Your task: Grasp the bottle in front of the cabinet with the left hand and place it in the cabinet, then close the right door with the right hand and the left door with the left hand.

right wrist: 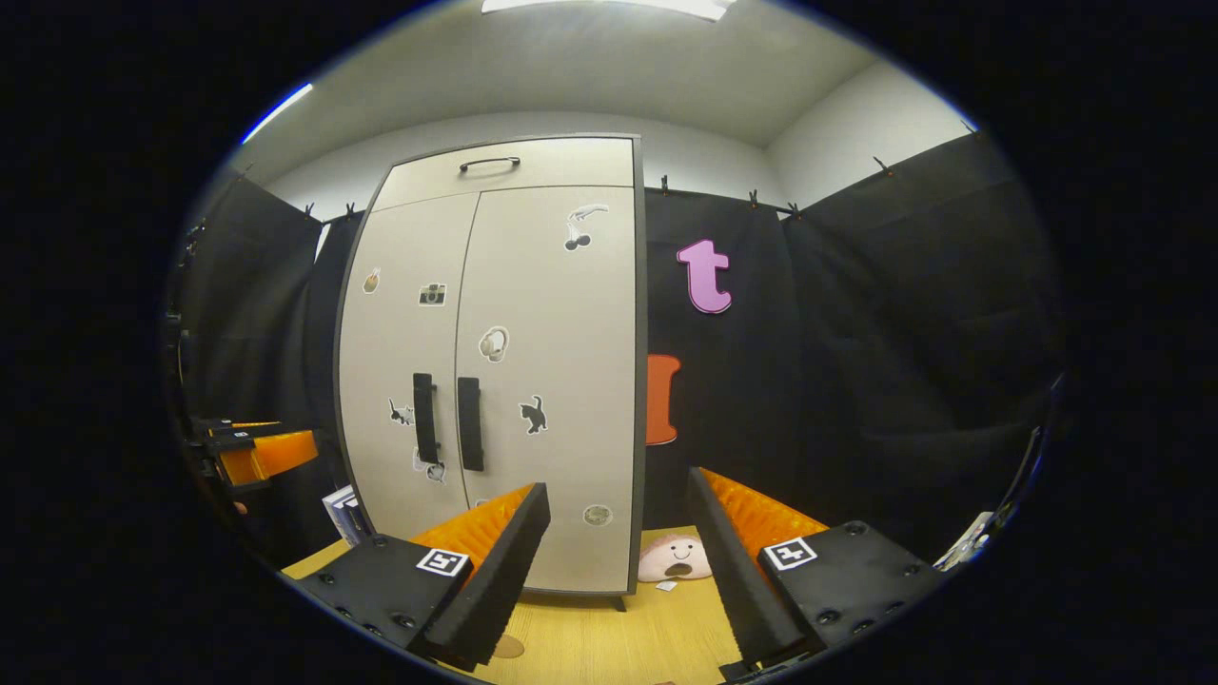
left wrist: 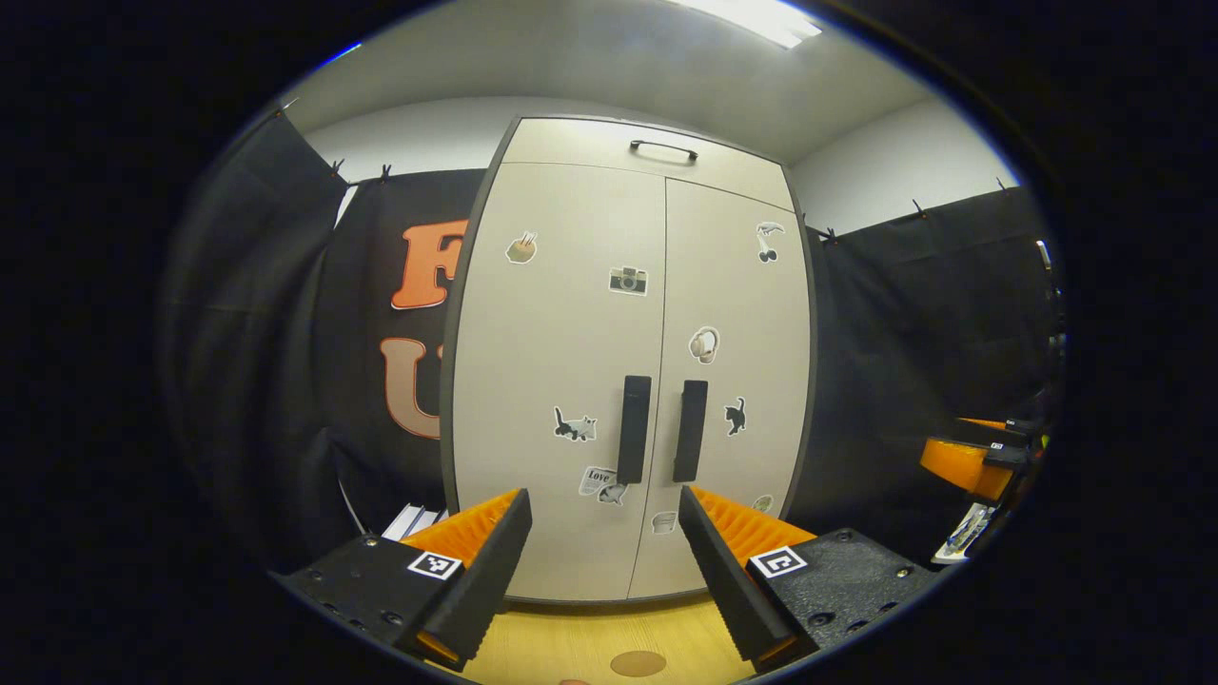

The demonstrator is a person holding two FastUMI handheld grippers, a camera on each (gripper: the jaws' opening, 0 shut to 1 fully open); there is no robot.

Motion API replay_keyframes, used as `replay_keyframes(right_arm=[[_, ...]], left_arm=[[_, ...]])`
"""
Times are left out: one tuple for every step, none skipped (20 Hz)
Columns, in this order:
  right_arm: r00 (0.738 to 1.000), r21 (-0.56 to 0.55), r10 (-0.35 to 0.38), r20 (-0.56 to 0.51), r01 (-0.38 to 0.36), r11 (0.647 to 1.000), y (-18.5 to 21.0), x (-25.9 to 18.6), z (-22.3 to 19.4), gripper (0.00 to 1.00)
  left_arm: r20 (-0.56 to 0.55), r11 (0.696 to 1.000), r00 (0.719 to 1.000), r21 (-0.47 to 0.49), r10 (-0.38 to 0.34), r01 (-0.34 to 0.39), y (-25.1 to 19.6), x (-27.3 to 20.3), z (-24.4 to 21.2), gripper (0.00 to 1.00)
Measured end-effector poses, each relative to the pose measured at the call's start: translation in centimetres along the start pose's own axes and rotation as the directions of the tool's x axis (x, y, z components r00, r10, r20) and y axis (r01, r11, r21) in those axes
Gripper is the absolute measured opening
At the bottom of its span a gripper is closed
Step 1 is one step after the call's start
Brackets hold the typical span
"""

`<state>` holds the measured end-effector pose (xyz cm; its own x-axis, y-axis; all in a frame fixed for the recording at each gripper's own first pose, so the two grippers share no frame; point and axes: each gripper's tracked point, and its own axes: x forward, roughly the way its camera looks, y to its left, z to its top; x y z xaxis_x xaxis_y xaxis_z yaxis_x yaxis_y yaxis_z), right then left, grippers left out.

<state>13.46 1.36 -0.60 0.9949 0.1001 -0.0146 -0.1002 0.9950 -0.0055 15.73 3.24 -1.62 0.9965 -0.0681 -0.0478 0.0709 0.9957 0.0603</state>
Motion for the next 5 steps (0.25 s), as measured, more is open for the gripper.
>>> replay_keyframes(right_arm=[[1.0, 0.0, 0.0, -0.001, 0.0, 1.0, 0.03, 0.05, 0.04, 0.97], [1.0, 0.0, 0.0, -0.001, 0.0, 1.0, 0.03, 0.09, 0.03, 0.96], [1.0, 0.001, 0.0, -0.002, 0.0, 1.0, 0.05, 0.16, 0.05, 0.96], [1.0, 0.001, 0.001, -0.003, -0.001, 1.0, 0.09, 0.16, -0.02, 0.96], [1.0, 0.001, 0.001, -0.003, -0.001, 1.0, 0.14, 0.17, -0.08, 0.96]], left_arm=[[-0.001, 1.0, 1.0, 0.001, 0.002, -0.002, 0.08, 0.09, 0.0, 0.95], [-0.002, 1.0, 1.0, 0.001, 0.003, -0.003, 0.14, 0.05, 0.01, 0.95], [-0.003, 1.0, 1.0, 0.0, 0.005, -0.005, 0.15, 0.04, -0.01, 0.95], [-0.004, 1.0, 1.0, -0.001, 0.005, -0.005, 0.17, 0.06, -0.05, 0.95], [-0.006, 1.0, 1.0, -0.001, 0.006, -0.006, 0.17, 0.06, -0.18, 0.95]])
